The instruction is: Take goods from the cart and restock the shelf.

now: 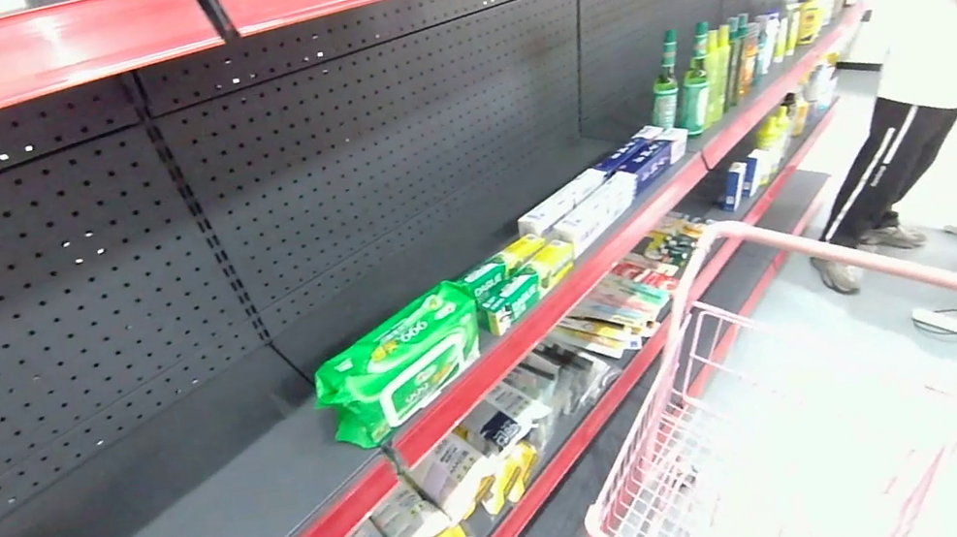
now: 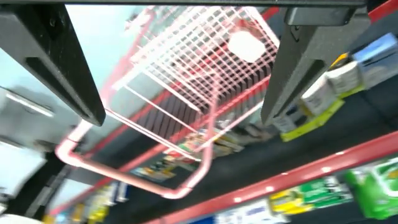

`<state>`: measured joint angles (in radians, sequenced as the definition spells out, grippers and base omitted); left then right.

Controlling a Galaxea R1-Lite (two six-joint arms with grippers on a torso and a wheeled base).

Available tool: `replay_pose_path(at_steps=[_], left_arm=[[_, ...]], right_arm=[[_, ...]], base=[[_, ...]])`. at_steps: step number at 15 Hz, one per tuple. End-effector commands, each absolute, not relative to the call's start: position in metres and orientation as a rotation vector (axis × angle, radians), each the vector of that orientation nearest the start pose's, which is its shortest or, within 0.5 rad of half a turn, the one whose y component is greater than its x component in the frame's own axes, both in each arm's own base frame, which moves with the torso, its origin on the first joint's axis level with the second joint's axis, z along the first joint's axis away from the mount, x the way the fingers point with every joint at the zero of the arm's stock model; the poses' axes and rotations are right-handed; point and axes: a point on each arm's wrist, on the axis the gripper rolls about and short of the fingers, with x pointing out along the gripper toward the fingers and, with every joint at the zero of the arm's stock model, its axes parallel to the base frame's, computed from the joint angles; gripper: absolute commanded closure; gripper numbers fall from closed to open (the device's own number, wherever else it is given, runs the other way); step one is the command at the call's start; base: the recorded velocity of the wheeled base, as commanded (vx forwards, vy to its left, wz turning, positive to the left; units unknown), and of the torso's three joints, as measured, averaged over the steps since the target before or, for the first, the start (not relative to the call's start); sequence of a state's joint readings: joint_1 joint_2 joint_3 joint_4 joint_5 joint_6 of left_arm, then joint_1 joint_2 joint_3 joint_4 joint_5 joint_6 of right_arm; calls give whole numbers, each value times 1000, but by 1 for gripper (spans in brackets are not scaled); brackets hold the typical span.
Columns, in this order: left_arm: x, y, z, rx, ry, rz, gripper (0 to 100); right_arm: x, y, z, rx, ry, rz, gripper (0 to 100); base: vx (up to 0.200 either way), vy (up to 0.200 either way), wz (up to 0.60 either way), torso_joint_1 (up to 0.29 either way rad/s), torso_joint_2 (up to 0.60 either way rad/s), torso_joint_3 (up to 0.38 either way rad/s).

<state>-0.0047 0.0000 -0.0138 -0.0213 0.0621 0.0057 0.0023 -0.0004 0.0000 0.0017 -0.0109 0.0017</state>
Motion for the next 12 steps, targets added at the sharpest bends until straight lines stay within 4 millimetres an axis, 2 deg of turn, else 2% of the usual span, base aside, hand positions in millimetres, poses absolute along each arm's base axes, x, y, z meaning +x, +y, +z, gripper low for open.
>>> replay_pose_path(at_steps=[1, 10, 11, 12], left_arm=[[-24, 2, 82, 3, -34, 58, 0], [-24, 2, 81, 3, -35, 58, 0], [-24, 2, 82, 3, -34, 60, 0], [-24, 2, 82, 5, -34, 58, 0]], right_arm=[[-23, 0, 75, 2, 2, -8, 0], [-22, 0, 76, 15, 9, -23, 0], [-24, -1, 83, 26, -27, -35, 0], [-22, -1, 137, 64, -51, -44, 0]], base=[[0, 0, 0, 0, 0, 0], [0, 0, 0, 0, 0, 0], [0, 0, 0, 0, 0, 0], [0, 0, 0, 0, 0, 0]])
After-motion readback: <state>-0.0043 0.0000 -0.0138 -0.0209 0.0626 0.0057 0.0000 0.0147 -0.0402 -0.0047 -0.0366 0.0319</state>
